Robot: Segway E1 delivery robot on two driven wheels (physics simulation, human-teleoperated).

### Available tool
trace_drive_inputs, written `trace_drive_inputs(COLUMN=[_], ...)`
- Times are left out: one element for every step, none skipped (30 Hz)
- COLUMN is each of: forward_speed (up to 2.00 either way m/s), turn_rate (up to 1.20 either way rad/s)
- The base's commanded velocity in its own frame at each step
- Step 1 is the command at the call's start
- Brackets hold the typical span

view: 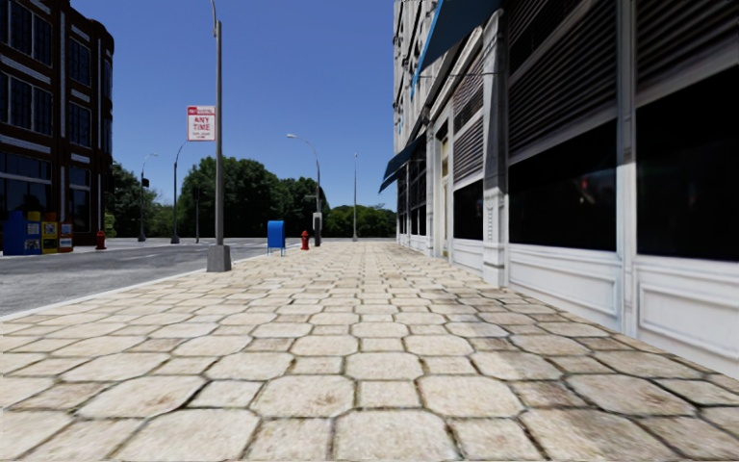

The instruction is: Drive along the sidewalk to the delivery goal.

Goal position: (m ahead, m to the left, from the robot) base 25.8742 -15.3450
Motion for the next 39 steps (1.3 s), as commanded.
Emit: trace_drive_inputs(forward_speed=[2.0,2.0,2.0,2.0,2.0,2.0,2.0,2.0,2.0,2.0,2.0,2.0,2.0,2.0,2.0,2.0,2.0,2.0,2.0,2.0,2.0,2.0,2.0,2.0,2.0,2.0,2.0,2.0,2.0,2.0,2.0,2.0,2.0,2.0,2.0,2.0,2.0,2.0,2.0], turn_rate=[-0.24,-0.1,0.0,0.0,0.0,0.0,0.0,0.0,0.0,0.0,0.0,0.0,0.0,0.0,0.0,0.0,0.0,0.0,0.0,0.0,0.0,0.0,0.0,0.0,0.0,0.0,0.0,0.0,0.0,0.0,0.0,0.0,0.0,0.0,0.0,0.0,0.0,0.0,0.0])
